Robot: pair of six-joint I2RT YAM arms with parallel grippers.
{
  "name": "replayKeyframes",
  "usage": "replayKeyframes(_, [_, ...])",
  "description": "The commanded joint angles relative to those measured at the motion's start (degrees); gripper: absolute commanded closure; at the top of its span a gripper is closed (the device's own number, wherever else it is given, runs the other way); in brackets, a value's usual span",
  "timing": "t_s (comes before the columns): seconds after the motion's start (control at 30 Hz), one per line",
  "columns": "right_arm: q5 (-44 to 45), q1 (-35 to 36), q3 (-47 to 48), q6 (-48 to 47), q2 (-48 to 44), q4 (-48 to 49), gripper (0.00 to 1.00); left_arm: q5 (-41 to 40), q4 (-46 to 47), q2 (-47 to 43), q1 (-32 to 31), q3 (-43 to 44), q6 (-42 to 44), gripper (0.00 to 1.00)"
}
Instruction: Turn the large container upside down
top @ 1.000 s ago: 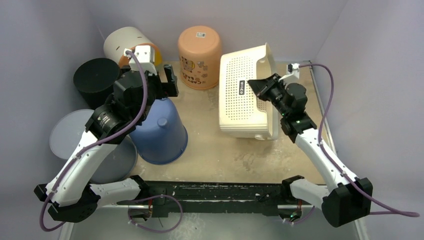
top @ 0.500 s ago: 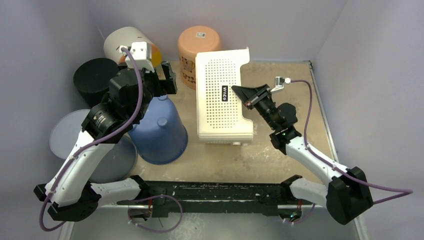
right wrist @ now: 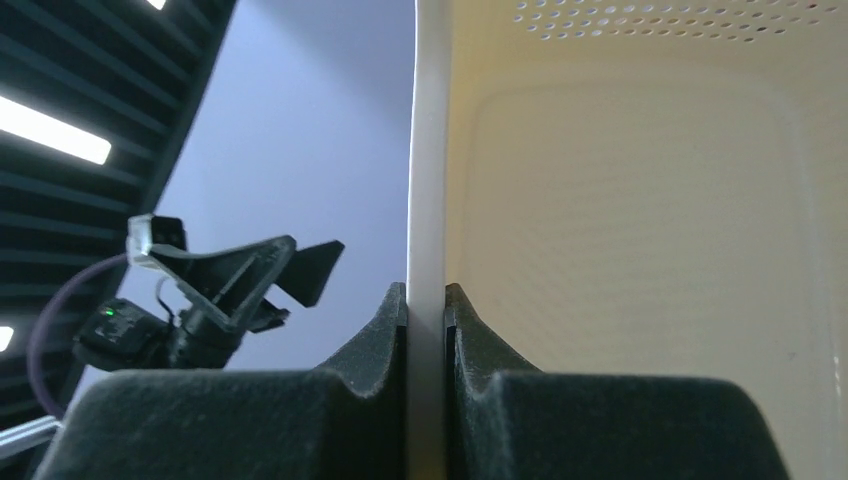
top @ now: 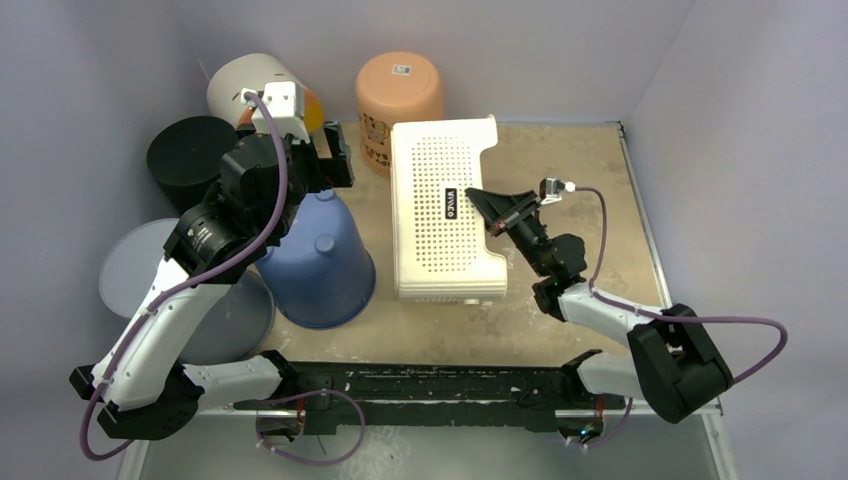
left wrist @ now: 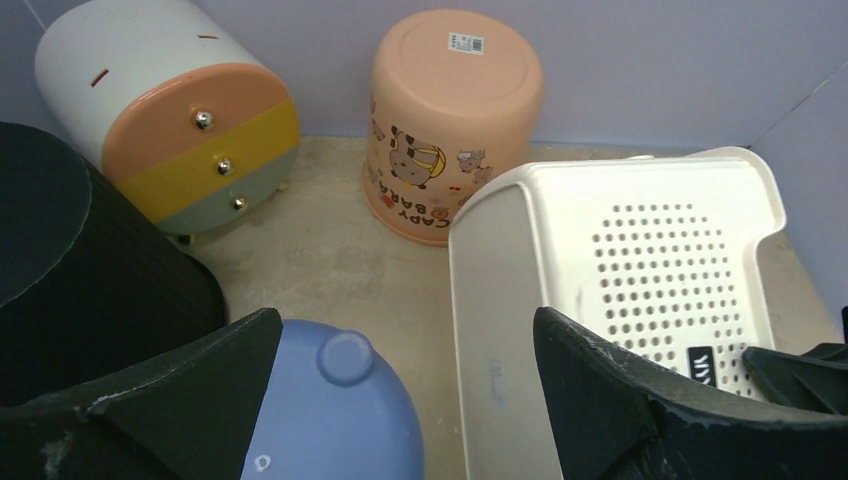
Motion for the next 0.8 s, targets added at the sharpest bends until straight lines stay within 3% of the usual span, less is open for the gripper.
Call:
replayKeyframes(0.0, [-0.96,-6.39,-4.56,8.04,-2.89,16.59,1.00,-1.61,0.09,-0.28,-0.15,2.29,-0.03,0.07])
replayKeyframes(0.1, [-3.56,-11.47,-9.65,12.96,-2.45,20.04,1.00,-2.07,-0.01,-0.20,-0.16,2.35,0.25,0.07])
replayKeyframes(0.23, [-3.37,-12.83,-11.45,16.94,0.98,26.96,1.00,-1.75,0.10,0.47,-0.12,3.20,0.20,0.07])
replayKeyframes(0.5, [-3.48,-18.68,-16.24,22.48,14.08,41.35,1.00,-1.73,-0.59,0.76,-0.16,3.82,0.02,0.07])
replayKeyframes(0.63, [-6.02,-23.80,-18.08,22.07,22.46,42.82,1.00,-1.97,-0.38,0.87,-0.14,2.77,0.19,0.07])
replayKeyframes(0.77, [-8.99,-26.52,-17.07,17.66,23.46,42.14,1.00,-2.26,0.38,0.97,-0.12,1.54,0.21,0.07])
